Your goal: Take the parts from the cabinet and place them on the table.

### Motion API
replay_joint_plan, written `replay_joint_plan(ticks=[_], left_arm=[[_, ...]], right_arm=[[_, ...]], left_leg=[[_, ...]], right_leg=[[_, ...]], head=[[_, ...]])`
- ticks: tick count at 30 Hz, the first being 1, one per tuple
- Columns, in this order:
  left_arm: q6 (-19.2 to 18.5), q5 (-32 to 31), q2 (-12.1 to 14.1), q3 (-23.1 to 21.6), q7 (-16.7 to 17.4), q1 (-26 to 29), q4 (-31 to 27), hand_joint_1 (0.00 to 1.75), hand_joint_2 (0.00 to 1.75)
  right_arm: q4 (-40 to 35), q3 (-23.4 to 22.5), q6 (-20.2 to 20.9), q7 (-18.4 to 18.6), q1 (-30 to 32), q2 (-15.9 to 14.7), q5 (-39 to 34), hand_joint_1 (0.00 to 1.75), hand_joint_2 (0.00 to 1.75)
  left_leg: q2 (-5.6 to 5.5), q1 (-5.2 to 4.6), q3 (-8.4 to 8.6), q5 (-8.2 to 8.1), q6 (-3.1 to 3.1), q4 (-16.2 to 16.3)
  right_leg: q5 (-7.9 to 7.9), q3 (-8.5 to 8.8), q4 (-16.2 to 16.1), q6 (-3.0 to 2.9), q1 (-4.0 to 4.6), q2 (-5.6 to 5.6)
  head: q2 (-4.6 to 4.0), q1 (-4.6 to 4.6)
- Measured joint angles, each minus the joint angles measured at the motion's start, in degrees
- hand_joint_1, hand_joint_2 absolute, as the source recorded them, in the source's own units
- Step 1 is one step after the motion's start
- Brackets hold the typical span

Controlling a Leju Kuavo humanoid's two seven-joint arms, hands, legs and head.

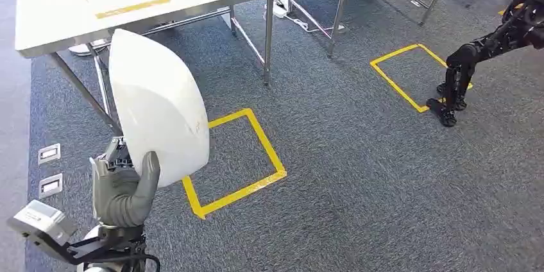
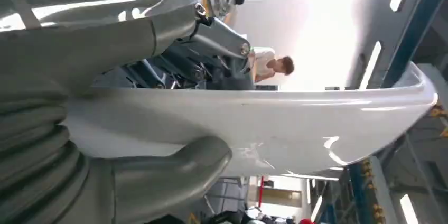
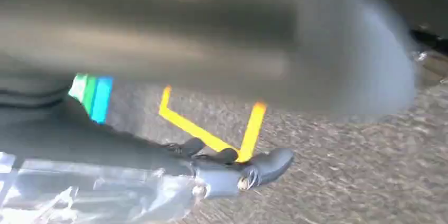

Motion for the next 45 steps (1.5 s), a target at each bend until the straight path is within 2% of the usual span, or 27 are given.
replay_joint_plan(ticks=[2,3,4,5,7,8,9,11,12,13,14,15,17,18,19,20,22,23,24,25,26,27,28,29,30,35,45], left_arm=[[0.0,0.0,0.0,0.2,0.0,0.2,0.0,1.75,1.75],[0.0,0.0,0.3,0.3,0.0,0.4,-0.2,1.75,1.75],[0.0,0.0,0.3,0.3,0.0,0.2,-0.3,1.75,1.75],[0.0,0.0,0.4,0.3,0.0,0.2,-0.2,1.75,1.75],[0.0,0.1,0.4,0.3,0.1,0.4,-0.2,1.75,1.75],[0.0,0.1,0.4,0.3,0.2,0.5,-0.2,1.75,1.75],[0.0,0.1,0.5,0.3,0.2,0.6,-0.2,1.75,1.75],[0.0,0.1,0.6,0.4,0.2,0.6,-0.2,1.75,1.75],[0.0,0.1,0.7,0.4,0.2,0.6,-0.2,1.75,1.75],[0.0,0.2,0.7,0.4,0.2,0.6,-0.2,1.75,1.75],[0.0,0.2,0.7,0.4,0.2,0.6,-0.3,1.75,1.75],[-0.1,0.2,0.7,0.4,0.2,0.8,-0.3,1.75,1.75],[0.0,0.4,0.8,0.5,0.2,1.1,-0.3,1.75,1.75],[-0.1,0.4,0.8,0.5,0.2,1.2,-0.4,1.75,1.75],[0.0,0.5,0.8,0.5,0.2,1.2,-0.6,1.75,1.75],[-0.1,0.6,0.8,0.5,0.2,1.2,-0.7,1.75,1.75],[-0.1,0.7,0.8,0.5,0.2,1.3,-0.7,1.75,1.75],[-0.1,0.7,0.8,0.5,0.2,1.4,-0.7,1.75,1.75],[-0.1,0.7,0.8,0.5,0.2,1.5,-0.7,1.75,1.75],[0.0,0.7,0.8,0.5,0.2,1.6,-0.7,1.75,1.75],[0.1,0.7,0.8,0.5,0.2,1.6,-0.7,1.75,1.75],[0.2,0.7,0.8,0.5,0.2,1.6,-0.7,1.75,1.75],[0.2,0.7,0.8,0.5,0.2,1.7,-0.7,1.75,1.75],[0.3,0.7,0.9,0.6,0.2,1.7,-0.7,1.75,1.75],[0.3,0.7,0.9,0.6,0.2,1.8,-0.8,1.75,1.75],[0.6,0.7,0.9,0.7,0.2,2.0,-0.8,1.75,1.75],[0.9,0.7,0.9,0.7,0.2,2.0,-0.8,1.75,1.75]], right_arm=[[0.0,0.0,0.0,0.0,0.0,0.1,0.1,0.0,0.0],[0.0,0.0,-0.1,0.1,-0.1,0.2,0.3,0.0,0.0],[0.0,0.0,-0.2,0.1,-0.3,0.4,0.4,0.0,0.0],[0.0,0.0,0.0,0.1,-0.3,0.4,0.4,0.0,0.0],[0.0,0.0,0.1,0.1,-0.1,0.5,0.4,0.0,0.0],[0.0,0.0,0.1,0.1,0.0,0.5,0.4,0.0,0.0],[0.0,0.0,0.2,0.1,0.1,0.5,0.4,0.0,0.0],[0.0,0.0,0.2,0.1,-0.1,0.5,0.4,0.0,0.0],[0.0,0.0,0.2,0.1,-0.1,0.5,0.4,0.0,0.0],[0.0,0.0,0.2,0.1,-0.2,0.4,0.4,0.0,0.0],[0.0,0.0,0.2,0.1,-0.2,0.5,0.4,0.0,0.0],[0.0,0.0,0.2,0.1,-0.3,0.5,0.4,0.0,0.0],[0.0,0.0,0.2,0.1,-0.3,0.5,0.5,0.0,0.0],[0.0,0.0,0.2,0.1,-0.5,0.5,0.5,0.0,0.0],[0.0,0.0,0.2,0.1,-0.6,0.5,0.6,0.0,0.0],[0.0,0.0,0.2,0.1,-0.7,0.6,0.7,0.0,0.0],[0.0,0.0,0.2,0.1,-0.4,0.6,0.8,0.0,0.0],[0.0,0.0,0.1,0.1,-0.2,0.6,0.8,0.0,0.0],[0.0,0.0,-0.1,0.1,0.0,0.6,0.8,0.0,0.0],[0.0,0.0,-0.3,0.1,0.0,0.6,0.8,0.0,0.0],[0.0,0.0,-0.7,0.1,-0.1,0.6,0.8,0.0,0.0],[0.0,0.0,-1.2,0.0,-0.2,0.6,0.8,0.0,0.0],[0.0,0.0,-1.7,0.0,-0.2,0.5,0.8,0.0,0.0],[0.0,0.0,-2.0,0.0,-0.3,0.5,0.8,0.0,0.0],[0.0,0.0,-2.3,0.0,-0.4,0.5,0.8,0.0,0.0],[0.0,0.0,-2.8,0.0,-0.2,0.5,0.7,0.0,0.0],[0.0,0.0,-2.4,0.0,-0.2,0.6,0.7,0.0,0.0]], left_leg=[[-1.26,-0.04,-0.03,0.12,-0.71,-0.3],[-0.21,-0.35,0.22,-0.5,-0.85,0.0],[3.09,-0.54,-0.43,-2.0,-1.42,1.7],[5.11,-0.36,-2.19,-4.16,-1.91,5.6],[6.18,0.2,-6.3,-7.16,-2.73,13.9],[6.28,0.47,-7.4,-7.16,-3.09,15.7],[6.36,0.65,-7.06,-5.89,-3.35,14.9],[7.37,0.94,-2.87,-0.37,-3.64,6.3],[9.31,0.93,-0.54,1.61,-3.6,1.6],[12.47,-0.03,0.0,0.21,-3.33,0.8],[12.34,-0.07,-0.09,0.21,-1.96,0.1],[11.74,-0.13,-0.39,0.17,-1.44,0.2],[10.22,-0.2,-0.59,0.18,-0.6,0.2],[9.52,0.32,-0.37,0.39,-0.18,-0.1],[9.14,0.31,-0.39,0.39,-0.08,-0.1],[8.43,0.34,-0.44,0.39,0.38,-0.1],[6.92,0.23,-0.43,0.33,0.52,-0.1],[5.95,0.13,-0.39,0.31,0.55,0.0],[5.16,0.06,-0.31,0.28,0.59,0.0],[4.48,0.03,-0.21,0.23,0.64,0.0],[3.85,-0.01,-0.07,0.19,0.6,0.0],[3.28,-0.01,0.21,0.04,0.48,0.0],[3.08,0.04,0.25,-0.12,0.32,0.0],[2.55,-0.34,0.12,-0.21,0.02,0.4],[2.55,-0.24,-0.22,-0.34,-0.07,0.6],[2.68,-0.11,0.34,-0.28,-0.27,-0.1],[2.69,-0.08,0.61,-0.29,-0.74,-0.5]], right_leg=[[-0.06,0.33,-0.6,-0.18,-0.13,-1.1],[0.17,0.96,-1.5,-0.36,-0.78,-2.32],[0.15,1.44,-1.9,-0.47,-0.87,-2.81],[0.08,1.71,-1.9,-0.52,-0.87,-3.63],[-0.34,2.02,-1.8,-0.62,-0.88,-5.46],[-0.54,2.16,-1.8,-0.5,-0.92,-6.46],[-0.74,2.31,-1.7,-0.36,-0.99,-7.19],[-1.46,2.84,-1.2,0.08,-1.22,-8.69],[-1.88,3.18,-1.0,0.4,-1.21,-9.26],[-2.14,3.31,-1.0,0.82,-0.75,-9.72],[-2.35,3.24,-0.7,1.21,-0.54,-10.21],[-2.41,3.44,-0.8,1.44,-0.47,-10.87],[-2.63,3.97,-1.1,2.02,-0.54,-12.49],[-3.4,3.98,-0.7,2.51,-0.82,-11.43],[-4.25,3.52,0.4,2.57,-0.84,-9.12],[-6.9,1.38,5.0,2.51,-0.91,-6.42],[-10.63,-3.35,14.3,2.46,-0.83,-4.77],[-10.97,-5.29,17.4,2.31,-0.79,-4.67],[-9.7,-5.73,17.3,2.12,-0.76,-4.63],[-7.27,-5.0,14.7,1.9,-0.73,-4.58],[-4.59,-3.66,10.9,1.68,-0.71,-4.35],[-0.86,-1.24,4.6,1.26,-0.7,-3.52],[-0.28,0.13,1.7,0.96,-0.62,-2.8],[-0.43,0.38,0.6,0.99,-0.56,-2.62],[-1.03,0.74,-0.3,1.41,-0.61,-2.71],[-1.13,0.81,-0.2,0.71,-0.36,-2.58],[-1.26,1.0,-0.2,0.52,-0.32,-2.59]], head=[[0.0,-0.04],[0.0,0.18],[0.0,-0.5],[0.0,-0.87],[0.0,-0.98],[0.0,-0.96],[0.0,-0.96],[0.0,-1.0],[0.0,-1.03],[0.0,-1.18],[0.0,-1.44],[0.0,-0.72],[0.0,-0.68],[0.0,-0.54],[0.0,-0.37],[0.0,-0.15],[0.0,0.02],[0.0,0.05],[0.0,0.0],[0.0,0.07],[0.0,0.07],[0.0,0.09],[0.0,0.18],[0.0,0.02],[0.0,0.11],[0.02,0.02],[0.0,0.07]])
